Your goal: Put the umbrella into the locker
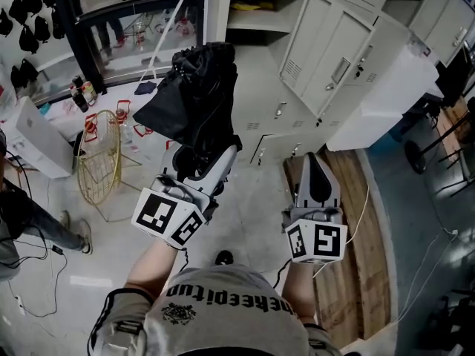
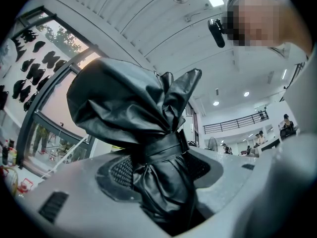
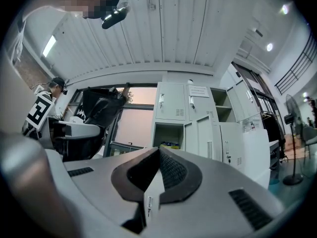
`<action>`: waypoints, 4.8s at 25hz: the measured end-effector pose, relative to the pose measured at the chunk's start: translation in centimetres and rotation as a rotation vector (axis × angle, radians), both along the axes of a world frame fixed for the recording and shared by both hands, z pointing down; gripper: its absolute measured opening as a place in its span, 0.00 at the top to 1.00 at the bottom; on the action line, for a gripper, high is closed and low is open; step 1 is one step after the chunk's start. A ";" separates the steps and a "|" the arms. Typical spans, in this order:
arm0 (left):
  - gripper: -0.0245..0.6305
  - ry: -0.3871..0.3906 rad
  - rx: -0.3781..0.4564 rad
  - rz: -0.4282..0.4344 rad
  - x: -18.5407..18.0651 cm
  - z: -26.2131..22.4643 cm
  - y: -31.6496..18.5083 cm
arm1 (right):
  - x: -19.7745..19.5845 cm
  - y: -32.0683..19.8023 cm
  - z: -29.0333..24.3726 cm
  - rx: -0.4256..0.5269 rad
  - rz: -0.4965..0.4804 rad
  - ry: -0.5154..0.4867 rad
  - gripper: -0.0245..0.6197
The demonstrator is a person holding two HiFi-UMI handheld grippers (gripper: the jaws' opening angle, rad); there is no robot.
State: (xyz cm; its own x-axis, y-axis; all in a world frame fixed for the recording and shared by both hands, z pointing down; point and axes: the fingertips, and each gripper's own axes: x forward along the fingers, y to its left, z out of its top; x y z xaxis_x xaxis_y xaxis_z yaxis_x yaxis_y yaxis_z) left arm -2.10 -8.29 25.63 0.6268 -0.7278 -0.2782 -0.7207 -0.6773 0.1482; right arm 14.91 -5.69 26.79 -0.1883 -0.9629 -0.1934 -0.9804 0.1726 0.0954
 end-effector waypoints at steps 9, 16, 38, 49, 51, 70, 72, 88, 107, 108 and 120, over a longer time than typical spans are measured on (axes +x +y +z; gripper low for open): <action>0.57 0.002 -0.015 -0.014 -0.1 1.3 -1.3 | -0.4 -1.8 1.0 -0.004 -0.035 0.001 0.96; 0.57 -0.005 -0.021 -0.013 0.3 2.6 -3.5 | -0.4 -3.9 2.5 -0.014 -0.043 0.001 0.96; 0.57 -0.059 -0.093 0.095 7.4 3.4 -24.0 | 4.0 -23.5 1.5 -0.027 -0.006 -0.016 0.96; 0.57 -0.146 -0.239 0.194 9.8 8.1 -29.8 | 3.7 -28.8 2.0 -0.029 0.024 -0.026 0.96; 0.57 -0.165 -0.282 0.208 10.3 9.4 -30.7 | 3.7 -29.4 2.1 -0.031 0.031 -0.027 0.96; 0.57 -0.339 -0.591 0.228 13.4 18.7 -38.0 | 4.2 -32.0 3.4 -0.059 0.093 -0.014 0.96; 0.57 -0.351 -0.611 0.229 13.8 18.9 -38.9 | 4.3 -32.1 3.4 -0.059 0.098 -0.015 0.96; 0.57 -0.417 -0.754 0.187 16.1 20.2 -45.8 | 5.8 -31.9 3.7 -0.063 0.148 -0.021 0.96; 0.57 -0.520 -0.791 0.068 17.4 21.8 -51.6 | 7.9 -31.5 4.1 -0.075 0.212 -0.029 0.96; 0.57 -0.524 -0.790 0.062 17.4 21.9 -51.9 | 7.9 -31.5 4.1 -0.076 0.214 -0.028 0.96; 0.57 -0.550 -0.800 0.050 18.7 22.9 -54.5 | 8.7 -31.8 4.5 -0.088 0.242 -0.021 0.96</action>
